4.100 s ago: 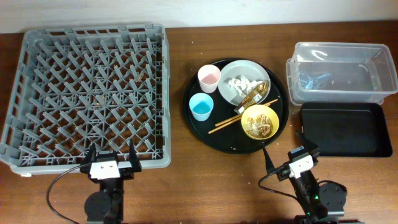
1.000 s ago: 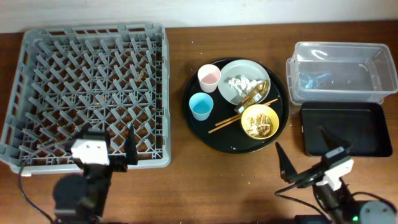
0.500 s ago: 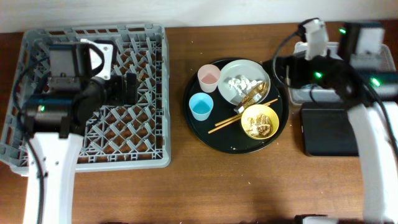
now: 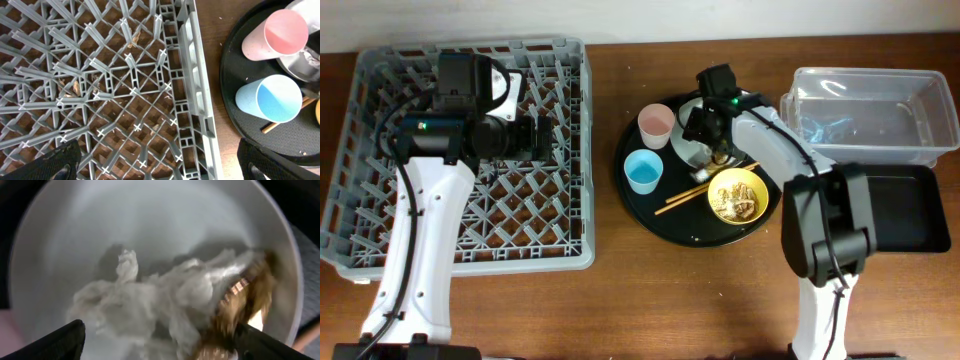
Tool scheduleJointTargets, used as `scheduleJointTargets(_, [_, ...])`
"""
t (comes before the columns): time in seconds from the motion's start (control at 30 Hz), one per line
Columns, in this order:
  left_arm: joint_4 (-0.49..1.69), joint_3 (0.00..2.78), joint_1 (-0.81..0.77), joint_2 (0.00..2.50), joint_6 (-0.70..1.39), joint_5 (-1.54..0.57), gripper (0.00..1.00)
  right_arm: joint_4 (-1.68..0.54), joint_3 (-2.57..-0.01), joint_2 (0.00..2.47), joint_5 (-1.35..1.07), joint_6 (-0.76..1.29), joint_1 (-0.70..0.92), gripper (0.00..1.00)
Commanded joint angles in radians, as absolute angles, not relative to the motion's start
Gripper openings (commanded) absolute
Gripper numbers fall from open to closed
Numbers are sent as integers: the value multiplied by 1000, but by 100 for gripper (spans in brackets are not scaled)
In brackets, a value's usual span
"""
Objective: Sort waste into correct bins and load items into the dishwasher rack
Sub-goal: 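Reach the right gripper to the tissue and fork on the white plate, then carry the tissue and fork with the right gripper into the clear bin, then grasp the yellow bowl rim with the right gripper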
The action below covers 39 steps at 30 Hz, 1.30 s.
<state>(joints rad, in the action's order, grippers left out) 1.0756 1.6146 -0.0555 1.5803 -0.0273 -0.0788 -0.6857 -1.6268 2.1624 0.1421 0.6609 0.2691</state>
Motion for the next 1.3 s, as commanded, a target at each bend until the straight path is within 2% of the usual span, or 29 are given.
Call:
scheduleJointTargets(0.0, [1076,1629,-51,1584,-39,-90,99,-653,-1639,2222,170,690,268,94])
scheduleJointTargets(0.03, [1076,1629,-51,1584,-39,-90,99,-646,-1639,2234,170,690,268,91])
scheduleJointTargets(0.07, [1076,1629,-51,1584,-39,-90,99,-642,-1639,2246,169,690,268,65])
scheduleJointTargets(0.13, [1076,1629,-51,1584,-39,-90,99,-641,-1639,2247,169,690,268,31])
scheduleJointTargets(0.17, [1076,1629,-51,1584,-39,-90,99,-641,-1640,2247,168,690,268,9])
scheduleJointTargets(0.2, [1076,1629,-51,1584,-39,-90,99,-644,-1642,2245,154,688,268,4])
scheduleJointTargets(0.3, [1076,1629,-51,1584,-39,-90,99,-723,-1729,2188,55,598,253,4])
scheduleJointTargets(0.5, [1076,1629,-51,1584,-39,-90,99,-1202,-2133,1966,64,554,93,4])
scheduleJointTargets(0.6, [1076,1629,-51,1585,-39,-90,99,-1266,-2146,1904,64,553,-66,4])
scheduleJointTargets(0.73, [1076,1629,-51,1585,-39,-90,99,-1252,-2143,1966,64,554,-255,4])
scheduleJointTargets(0.87, [1076,1629,-51,1585,-39,-90,99,-1186,-2143,2136,64,554,-304,5])
scheduleJointTargets(0.9, [1076,1629,-51,1584,-39,-90,99,-1171,-2143,2161,64,554,-304,24])
scheduleJointTargets(0.93, [1076,1629,-51,1585,-39,-90,99,-1155,-2143,2182,64,553,-304,64])
scheduleJointTargets(0.97, [1076,1629,-51,1584,-39,-90,99,-1147,-2144,2182,63,552,-304,86])
scheduleJointTargets(1.03, [1076,1629,-51,1585,-39,-90,99,-1164,-2166,2140,11,458,-304,90])
scheduleJointTargets(1.17, [1076,1629,-51,1585,-39,-90,99,-1369,-2325,2002,-155,286,-282,90])
scheduleJointTargets(1.27, [1076,1629,-51,1584,-39,-90,99,-1535,-2374,1862,-210,213,-207,90])
